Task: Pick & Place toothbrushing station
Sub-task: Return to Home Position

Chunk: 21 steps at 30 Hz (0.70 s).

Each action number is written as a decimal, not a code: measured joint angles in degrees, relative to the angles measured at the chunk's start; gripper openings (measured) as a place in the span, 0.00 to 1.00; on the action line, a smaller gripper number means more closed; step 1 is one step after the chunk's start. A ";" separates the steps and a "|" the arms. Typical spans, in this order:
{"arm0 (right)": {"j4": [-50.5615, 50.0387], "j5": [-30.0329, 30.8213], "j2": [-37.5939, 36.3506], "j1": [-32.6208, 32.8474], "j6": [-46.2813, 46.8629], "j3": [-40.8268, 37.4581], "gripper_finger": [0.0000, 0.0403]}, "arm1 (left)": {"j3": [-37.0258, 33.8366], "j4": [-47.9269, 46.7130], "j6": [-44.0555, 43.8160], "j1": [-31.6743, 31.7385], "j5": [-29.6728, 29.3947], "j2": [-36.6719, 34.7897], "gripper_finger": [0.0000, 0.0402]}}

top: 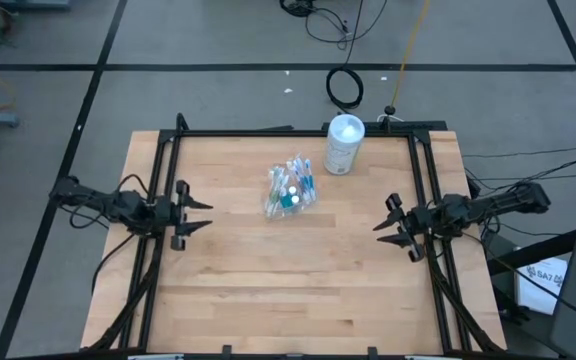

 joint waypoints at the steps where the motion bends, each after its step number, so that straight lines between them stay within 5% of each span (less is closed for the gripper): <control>1: -1.16 -0.72 -0.61 0.00 -0.02 0.00 0.29 | -0.35 0.00 0.00 0.00 -0.04 -0.37 0.46; 21: -6.26 -5.09 -8.92 0.00 -3.11 -2.84 0.29 | -5.98 4.84 -1.69 0.03 -0.17 -2.75 0.46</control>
